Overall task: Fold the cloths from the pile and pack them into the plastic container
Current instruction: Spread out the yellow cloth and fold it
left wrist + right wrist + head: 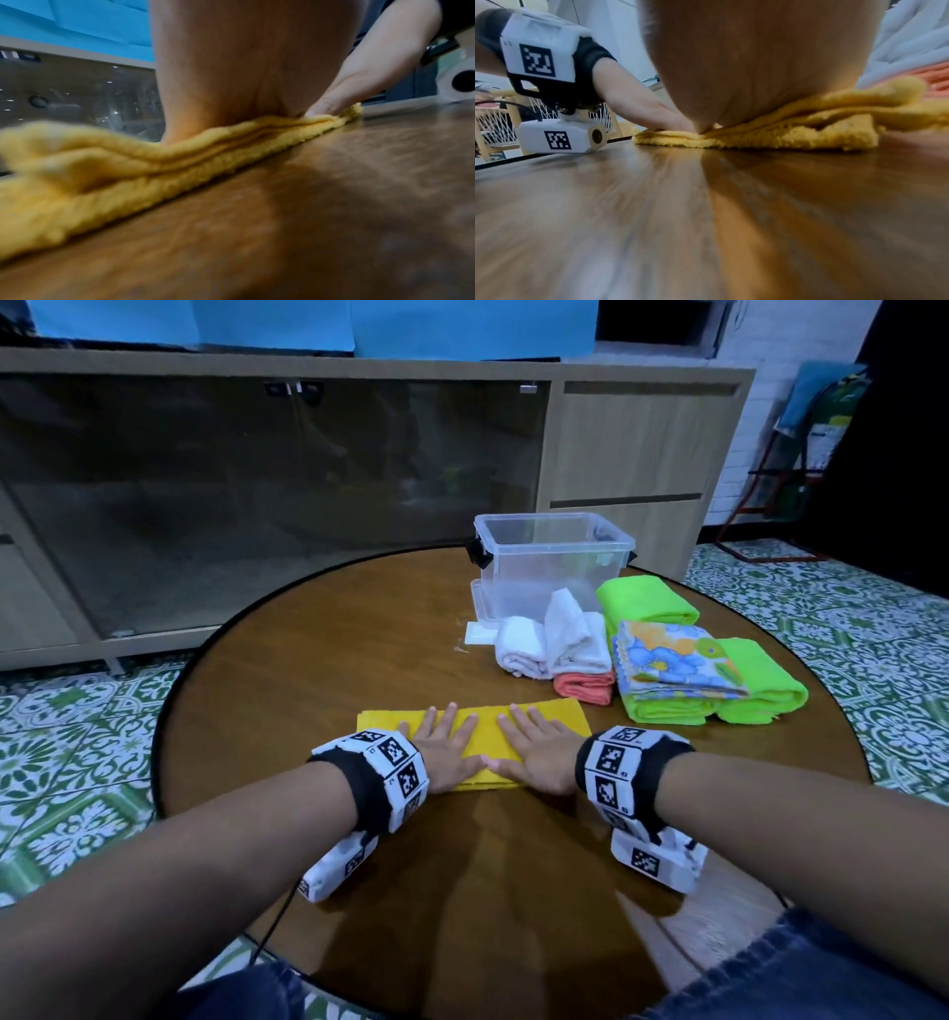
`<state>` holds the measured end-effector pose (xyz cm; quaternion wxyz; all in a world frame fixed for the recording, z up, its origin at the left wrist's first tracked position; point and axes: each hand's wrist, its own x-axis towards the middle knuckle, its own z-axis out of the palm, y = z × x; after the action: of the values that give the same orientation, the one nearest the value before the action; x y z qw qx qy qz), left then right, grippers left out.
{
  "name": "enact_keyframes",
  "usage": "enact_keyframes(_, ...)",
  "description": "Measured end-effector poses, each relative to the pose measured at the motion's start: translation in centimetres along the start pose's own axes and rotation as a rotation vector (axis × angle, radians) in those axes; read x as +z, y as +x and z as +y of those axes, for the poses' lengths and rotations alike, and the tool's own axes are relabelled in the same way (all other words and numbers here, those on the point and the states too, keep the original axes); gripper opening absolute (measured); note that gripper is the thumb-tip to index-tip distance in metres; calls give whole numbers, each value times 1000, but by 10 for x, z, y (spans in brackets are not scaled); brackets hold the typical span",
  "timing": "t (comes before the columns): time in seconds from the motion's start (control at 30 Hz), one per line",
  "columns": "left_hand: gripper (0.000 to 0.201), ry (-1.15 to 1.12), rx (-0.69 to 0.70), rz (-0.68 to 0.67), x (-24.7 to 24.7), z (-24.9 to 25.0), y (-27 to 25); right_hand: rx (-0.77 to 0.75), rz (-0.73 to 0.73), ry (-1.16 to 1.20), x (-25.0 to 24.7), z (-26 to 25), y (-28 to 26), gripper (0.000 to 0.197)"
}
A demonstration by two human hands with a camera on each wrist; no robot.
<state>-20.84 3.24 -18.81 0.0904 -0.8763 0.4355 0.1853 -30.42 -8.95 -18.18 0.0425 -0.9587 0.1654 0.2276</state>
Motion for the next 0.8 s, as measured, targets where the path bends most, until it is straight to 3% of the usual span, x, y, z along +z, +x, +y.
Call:
enact_keyframes(0.2, 77, 43, -93, -87, -6, -42, 1, 15, -74, -28, -5, 14, -2, 73)
enact_keyframes(0.4, 78, 52, -183, -47, -1, -68, -4, 171, -79, -35, -6, 38, -7, 74)
enact_keyframes(0.47, 79, 52, -188, -10, 4, -68, -3, 213, -10, -54, -10, 39, -8, 73)
enact_keyframes(0.6, 77, 65, -196, 14, 6, -66, -3, 35, 147, -31, -20, 8, -7, 67)
enact_keyframes(0.8, 76, 59, -208, 46, 7, -62, -6, -62, -5, 28, -15, -41, 22, 70)
